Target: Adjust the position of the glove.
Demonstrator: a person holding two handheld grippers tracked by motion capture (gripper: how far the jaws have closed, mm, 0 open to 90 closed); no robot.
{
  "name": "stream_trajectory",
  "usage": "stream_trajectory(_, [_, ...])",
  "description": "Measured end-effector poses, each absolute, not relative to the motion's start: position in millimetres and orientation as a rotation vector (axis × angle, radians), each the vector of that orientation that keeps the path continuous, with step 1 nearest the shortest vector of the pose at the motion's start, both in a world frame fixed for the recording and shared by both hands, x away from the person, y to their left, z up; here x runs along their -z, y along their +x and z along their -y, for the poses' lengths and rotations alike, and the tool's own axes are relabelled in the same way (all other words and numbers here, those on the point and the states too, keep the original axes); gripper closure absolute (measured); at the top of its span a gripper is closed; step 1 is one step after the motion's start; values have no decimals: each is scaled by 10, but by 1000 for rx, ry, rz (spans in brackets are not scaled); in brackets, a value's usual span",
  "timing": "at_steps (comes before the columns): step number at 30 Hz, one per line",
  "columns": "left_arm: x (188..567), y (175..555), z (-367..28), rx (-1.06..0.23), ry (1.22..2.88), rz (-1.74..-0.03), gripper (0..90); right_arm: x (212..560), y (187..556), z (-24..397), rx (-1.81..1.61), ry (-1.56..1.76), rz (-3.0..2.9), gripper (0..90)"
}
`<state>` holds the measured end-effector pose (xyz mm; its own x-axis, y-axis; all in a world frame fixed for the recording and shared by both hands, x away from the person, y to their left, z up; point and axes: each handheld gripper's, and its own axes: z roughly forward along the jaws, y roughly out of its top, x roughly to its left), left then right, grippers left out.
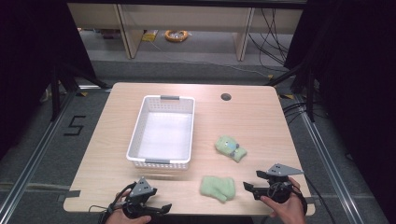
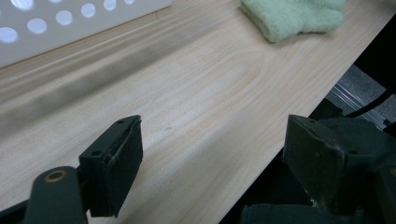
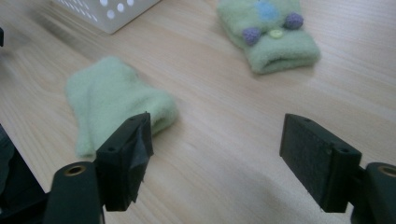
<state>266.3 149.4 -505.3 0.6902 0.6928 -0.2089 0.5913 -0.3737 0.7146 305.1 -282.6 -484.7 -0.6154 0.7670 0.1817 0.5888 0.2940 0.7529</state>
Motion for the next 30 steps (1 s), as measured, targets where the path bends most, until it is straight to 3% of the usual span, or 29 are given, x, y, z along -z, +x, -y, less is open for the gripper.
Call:
stream_trajectory(17, [5025, 2675, -1392, -119, 2066, -966, 197, 4752, 3014, 2765, -1221, 1146, -2394, 401])
stream_trajectory(30, [4981, 2803, -882, -104, 2100, -847, 240, 4734, 2985, 2620, -1237, 1084, -2458, 494])
